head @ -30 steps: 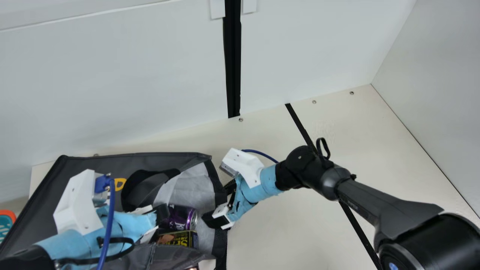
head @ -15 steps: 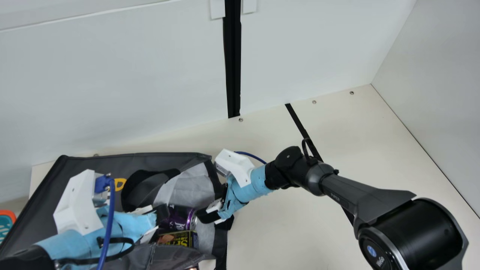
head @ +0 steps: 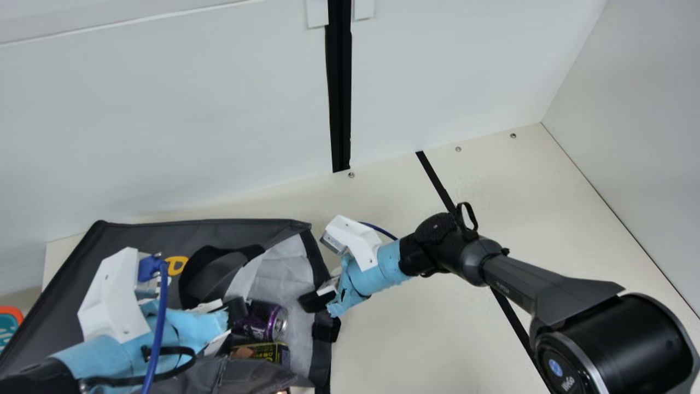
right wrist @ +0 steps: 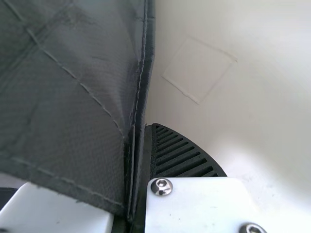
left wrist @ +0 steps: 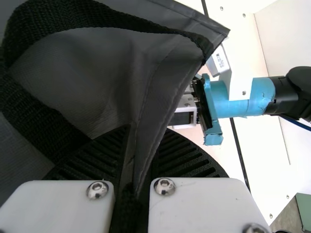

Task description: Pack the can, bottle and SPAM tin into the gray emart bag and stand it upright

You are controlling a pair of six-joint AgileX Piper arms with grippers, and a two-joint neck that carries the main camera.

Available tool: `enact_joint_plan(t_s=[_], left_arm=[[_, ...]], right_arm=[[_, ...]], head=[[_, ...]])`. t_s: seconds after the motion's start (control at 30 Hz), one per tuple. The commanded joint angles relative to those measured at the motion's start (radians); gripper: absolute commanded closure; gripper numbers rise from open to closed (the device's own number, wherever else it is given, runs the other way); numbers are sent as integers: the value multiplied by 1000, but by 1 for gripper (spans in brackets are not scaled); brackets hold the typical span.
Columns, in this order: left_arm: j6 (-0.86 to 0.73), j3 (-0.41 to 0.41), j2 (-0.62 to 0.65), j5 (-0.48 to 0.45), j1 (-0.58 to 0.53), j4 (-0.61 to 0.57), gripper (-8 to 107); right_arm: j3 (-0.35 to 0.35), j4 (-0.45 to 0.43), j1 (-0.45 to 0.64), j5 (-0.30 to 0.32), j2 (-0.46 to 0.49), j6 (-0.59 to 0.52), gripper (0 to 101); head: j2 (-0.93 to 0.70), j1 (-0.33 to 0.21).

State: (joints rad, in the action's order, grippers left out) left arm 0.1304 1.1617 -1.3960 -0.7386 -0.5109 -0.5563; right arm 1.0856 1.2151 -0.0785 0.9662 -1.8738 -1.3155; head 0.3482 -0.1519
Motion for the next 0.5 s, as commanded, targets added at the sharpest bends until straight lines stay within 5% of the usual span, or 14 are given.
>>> enact_joint_plan(t_s=[0.0,0.47], left_arm=[[0,0,0,0,0,0,107],[-5,-10,20,-5,-1,3,107]], right_arm=[[-9,9,6,17,11,7,101],[-91,49,96,172,137,69,101]], head=[[1,-23],[1,-23]])
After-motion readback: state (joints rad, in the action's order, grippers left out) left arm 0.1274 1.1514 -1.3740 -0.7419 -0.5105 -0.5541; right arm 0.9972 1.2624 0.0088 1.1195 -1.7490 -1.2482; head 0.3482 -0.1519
